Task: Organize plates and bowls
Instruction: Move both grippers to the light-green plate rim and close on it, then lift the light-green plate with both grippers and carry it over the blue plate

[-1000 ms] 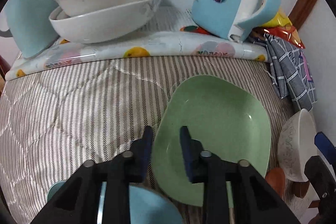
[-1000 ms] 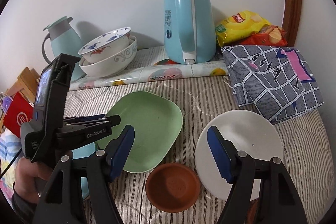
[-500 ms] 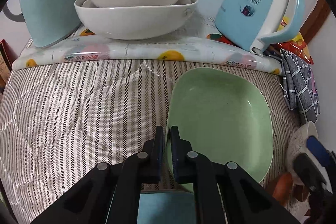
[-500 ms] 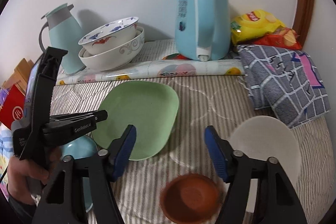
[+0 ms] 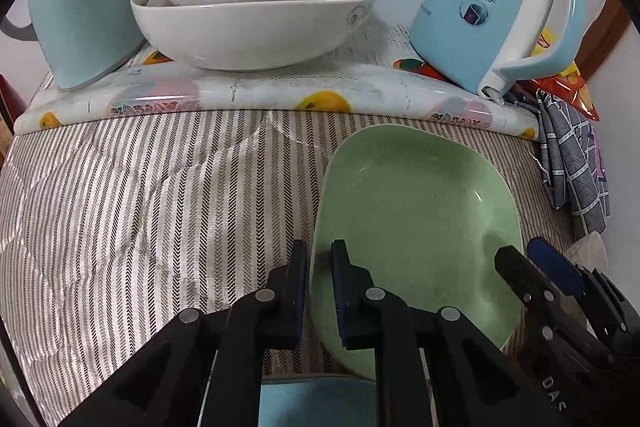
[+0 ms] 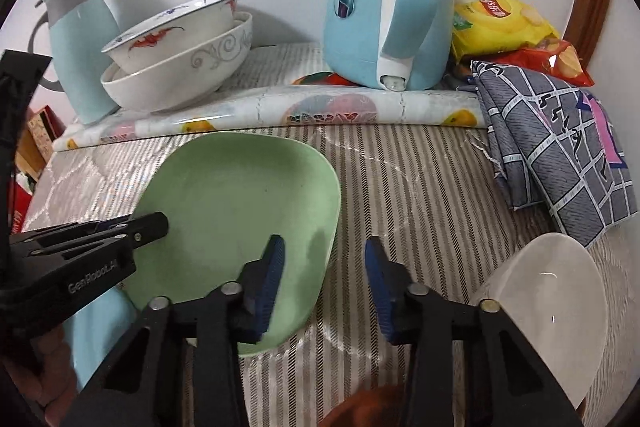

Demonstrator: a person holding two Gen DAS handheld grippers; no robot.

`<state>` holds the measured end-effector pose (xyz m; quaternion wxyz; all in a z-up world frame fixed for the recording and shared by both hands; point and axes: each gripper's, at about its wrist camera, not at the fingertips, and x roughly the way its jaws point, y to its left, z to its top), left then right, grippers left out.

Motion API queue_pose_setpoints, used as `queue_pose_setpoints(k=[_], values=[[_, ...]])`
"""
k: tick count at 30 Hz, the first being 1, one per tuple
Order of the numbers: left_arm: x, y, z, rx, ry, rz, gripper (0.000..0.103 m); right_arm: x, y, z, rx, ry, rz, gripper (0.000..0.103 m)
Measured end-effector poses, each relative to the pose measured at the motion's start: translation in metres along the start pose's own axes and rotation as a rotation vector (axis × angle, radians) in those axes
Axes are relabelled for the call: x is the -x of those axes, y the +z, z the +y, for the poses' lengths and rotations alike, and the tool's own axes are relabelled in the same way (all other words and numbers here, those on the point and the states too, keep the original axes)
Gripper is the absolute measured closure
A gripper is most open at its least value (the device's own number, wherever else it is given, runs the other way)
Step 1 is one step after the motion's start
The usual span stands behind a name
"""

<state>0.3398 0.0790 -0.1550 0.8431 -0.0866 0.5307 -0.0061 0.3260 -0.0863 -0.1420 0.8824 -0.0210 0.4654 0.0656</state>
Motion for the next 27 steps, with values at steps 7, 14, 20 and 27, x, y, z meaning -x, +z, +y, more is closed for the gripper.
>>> queue_pose_setpoints(k=[7,14,20,27], values=[[-0.001,0.004,-0.003,-0.001,-0.008,-0.04,0.094,-0.02,0.001,0.002,0.001,-0.003,0.051,0.093],[0.028,0.003,-0.004,0.008,-0.04,-0.082,0.095,0.004,0.003,-0.004,-0.03,0.009,0.001,0.096],[0.066,-0.006,-0.01,-0.004,-0.056,-0.124,0.095,0.041,-0.002,-0.006,-0.048,0.014,-0.045,0.096],[0.113,-0.029,-0.016,-0.025,-0.076,-0.167,0.095,0.095,-0.02,-0.008,-0.081,0.02,-0.105,0.096]])
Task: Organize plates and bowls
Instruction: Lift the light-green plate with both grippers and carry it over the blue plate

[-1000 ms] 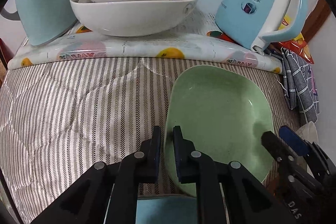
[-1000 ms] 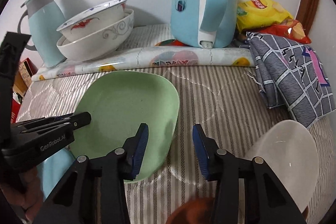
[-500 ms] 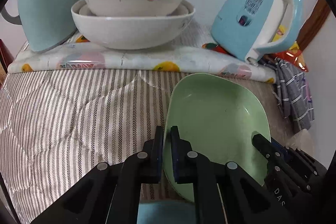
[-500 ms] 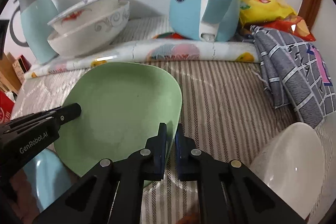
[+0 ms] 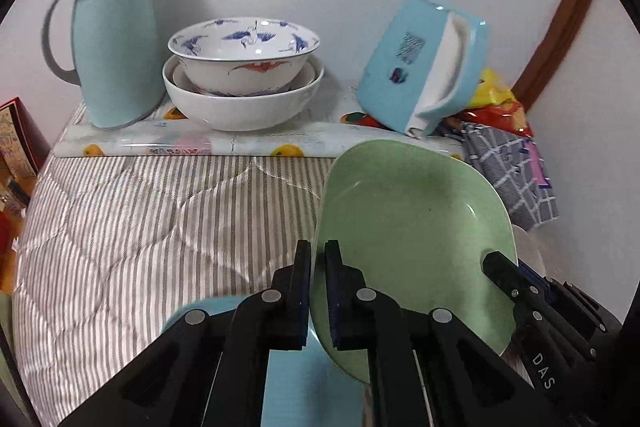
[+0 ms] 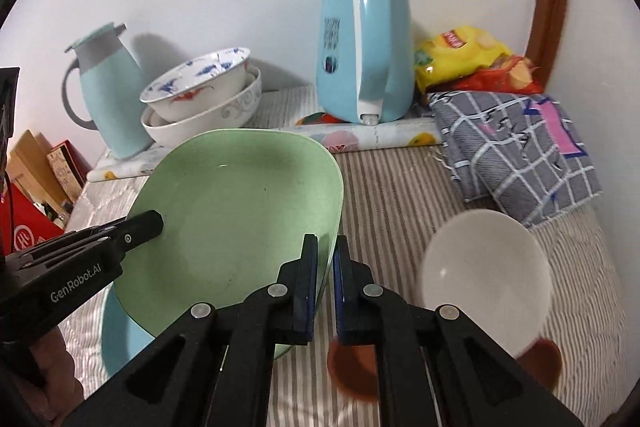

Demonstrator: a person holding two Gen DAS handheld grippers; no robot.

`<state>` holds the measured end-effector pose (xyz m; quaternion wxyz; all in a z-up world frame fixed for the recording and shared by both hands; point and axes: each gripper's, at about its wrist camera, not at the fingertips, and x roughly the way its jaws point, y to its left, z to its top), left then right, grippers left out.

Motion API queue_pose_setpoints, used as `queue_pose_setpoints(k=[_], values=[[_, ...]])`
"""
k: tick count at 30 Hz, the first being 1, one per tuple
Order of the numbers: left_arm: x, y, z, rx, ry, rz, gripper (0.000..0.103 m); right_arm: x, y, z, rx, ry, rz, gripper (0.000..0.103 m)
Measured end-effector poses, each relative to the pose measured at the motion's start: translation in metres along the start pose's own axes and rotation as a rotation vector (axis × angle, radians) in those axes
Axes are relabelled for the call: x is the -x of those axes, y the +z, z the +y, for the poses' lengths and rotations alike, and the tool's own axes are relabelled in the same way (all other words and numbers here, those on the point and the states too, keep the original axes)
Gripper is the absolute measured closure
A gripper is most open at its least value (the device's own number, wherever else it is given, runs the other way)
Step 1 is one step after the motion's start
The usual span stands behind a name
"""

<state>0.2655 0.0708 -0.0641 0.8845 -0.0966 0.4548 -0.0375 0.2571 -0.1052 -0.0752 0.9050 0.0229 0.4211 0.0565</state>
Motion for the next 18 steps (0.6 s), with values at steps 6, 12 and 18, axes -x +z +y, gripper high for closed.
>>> queue_pose_setpoints(k=[6,12,18], values=[[0.032,-0.019,-0.008,-0.012,-0.022,-0.022,0.095,0.039,-0.018,-0.002,-0.023,-0.012,-0.029,0.096],[0.059,-0.037,-0.013,-0.022,-0.036,-0.039,0.095,0.073,-0.038,-0.002,-0.044,-0.017,-0.054,0.096],[0.079,-0.053,-0.013,-0.031,-0.05,-0.051,0.095,0.098,-0.055,-0.001,-0.054,-0.021,-0.077,0.096]])
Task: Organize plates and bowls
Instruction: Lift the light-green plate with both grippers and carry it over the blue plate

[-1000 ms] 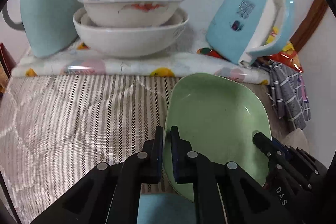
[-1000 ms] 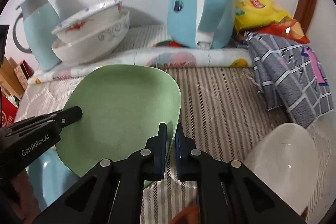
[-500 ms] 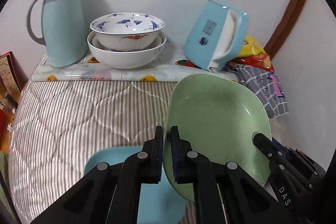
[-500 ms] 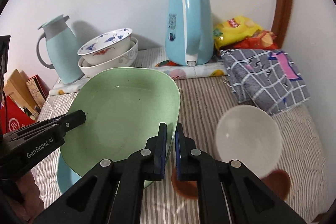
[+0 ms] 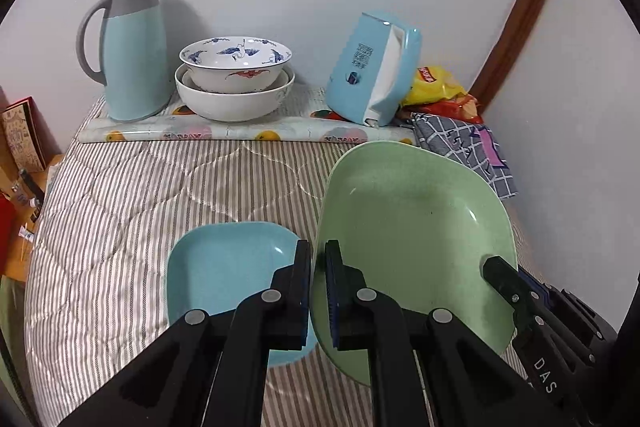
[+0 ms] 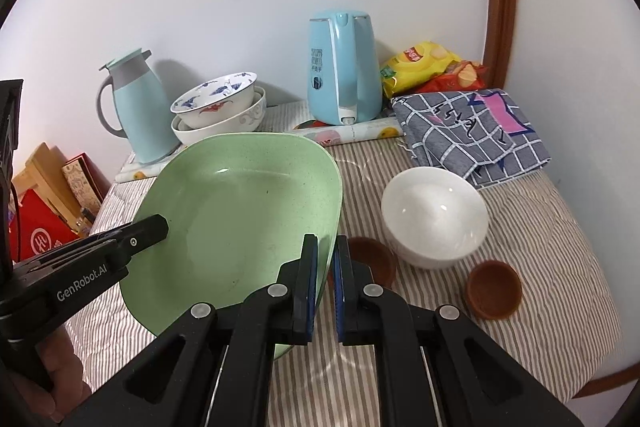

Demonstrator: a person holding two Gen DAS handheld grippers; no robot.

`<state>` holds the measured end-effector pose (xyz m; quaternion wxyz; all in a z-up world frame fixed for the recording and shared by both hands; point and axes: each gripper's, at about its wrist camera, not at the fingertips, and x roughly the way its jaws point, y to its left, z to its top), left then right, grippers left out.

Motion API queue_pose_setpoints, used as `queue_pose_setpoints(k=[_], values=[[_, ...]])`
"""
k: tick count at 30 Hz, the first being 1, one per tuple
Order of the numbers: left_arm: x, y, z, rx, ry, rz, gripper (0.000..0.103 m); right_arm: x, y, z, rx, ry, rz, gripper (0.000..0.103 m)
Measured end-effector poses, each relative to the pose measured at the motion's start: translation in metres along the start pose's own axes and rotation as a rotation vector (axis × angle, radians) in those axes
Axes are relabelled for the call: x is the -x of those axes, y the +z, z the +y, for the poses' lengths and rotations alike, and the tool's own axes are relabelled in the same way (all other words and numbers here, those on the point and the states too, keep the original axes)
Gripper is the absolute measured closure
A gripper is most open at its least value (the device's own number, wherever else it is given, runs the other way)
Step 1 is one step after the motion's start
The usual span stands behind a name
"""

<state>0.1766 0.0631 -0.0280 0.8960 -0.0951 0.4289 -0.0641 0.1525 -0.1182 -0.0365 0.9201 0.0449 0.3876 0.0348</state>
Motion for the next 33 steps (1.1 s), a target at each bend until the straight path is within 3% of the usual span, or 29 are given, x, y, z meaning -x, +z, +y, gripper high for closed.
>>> queue_pose_setpoints(k=[12,33], values=[[0.028,-0.019,-0.002,-0.022,-0.007,-0.017,0.095,0.033,-0.024,0.002,-0.022,-0.004,-0.024,0.096],[0.044,-0.034,0.0,-0.036,-0.006,-0.022,0.095,0.05,-0.044,0.007,-0.035,-0.013,-0.034,0.096]])
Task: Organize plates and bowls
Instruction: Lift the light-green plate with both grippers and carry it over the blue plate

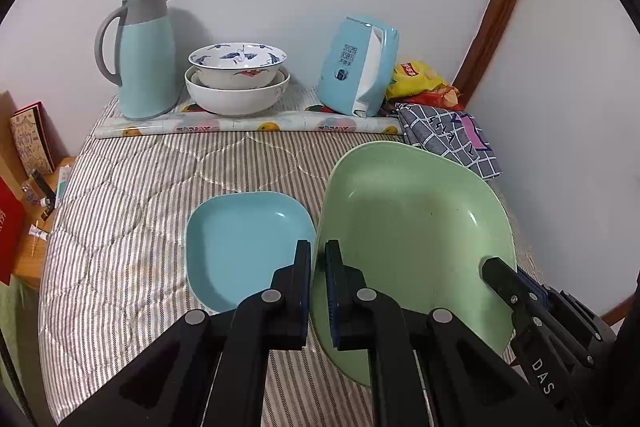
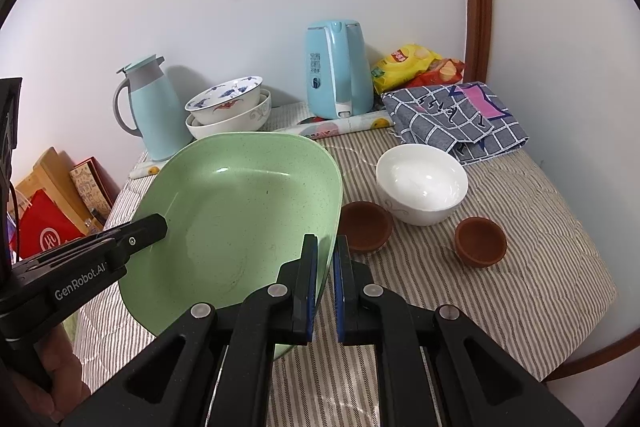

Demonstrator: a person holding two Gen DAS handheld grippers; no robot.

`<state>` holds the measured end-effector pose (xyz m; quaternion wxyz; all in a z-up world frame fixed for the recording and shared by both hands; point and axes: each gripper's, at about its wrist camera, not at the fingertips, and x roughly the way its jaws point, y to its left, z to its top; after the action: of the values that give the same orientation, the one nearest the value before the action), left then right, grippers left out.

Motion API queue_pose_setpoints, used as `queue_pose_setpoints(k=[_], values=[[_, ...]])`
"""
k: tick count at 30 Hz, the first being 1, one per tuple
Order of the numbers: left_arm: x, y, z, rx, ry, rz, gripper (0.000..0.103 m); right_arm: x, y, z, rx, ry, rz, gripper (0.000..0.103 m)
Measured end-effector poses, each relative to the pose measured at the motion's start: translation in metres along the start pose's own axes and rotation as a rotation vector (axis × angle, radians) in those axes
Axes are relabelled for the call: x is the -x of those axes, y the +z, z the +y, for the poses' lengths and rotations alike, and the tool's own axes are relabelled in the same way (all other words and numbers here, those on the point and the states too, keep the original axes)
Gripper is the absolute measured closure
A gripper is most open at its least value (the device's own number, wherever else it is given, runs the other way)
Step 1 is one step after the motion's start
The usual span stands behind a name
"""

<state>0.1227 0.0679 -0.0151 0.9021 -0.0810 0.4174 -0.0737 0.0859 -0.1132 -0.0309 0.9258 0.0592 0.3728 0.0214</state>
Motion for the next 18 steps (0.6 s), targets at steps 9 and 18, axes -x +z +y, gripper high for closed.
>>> queue_pose_setpoints(k=[9,18], values=[[-0.004,-0.001,0.006,0.017,0.008,0.007,0.095,-0.009,-0.003,0.002,-0.001,0.011,0.02,0.096],[-0.011,-0.003,0.007,0.007,0.012,0.023,0.095,-0.015,-0.005,0.0,-0.016,0.016,0.027,0.096]])
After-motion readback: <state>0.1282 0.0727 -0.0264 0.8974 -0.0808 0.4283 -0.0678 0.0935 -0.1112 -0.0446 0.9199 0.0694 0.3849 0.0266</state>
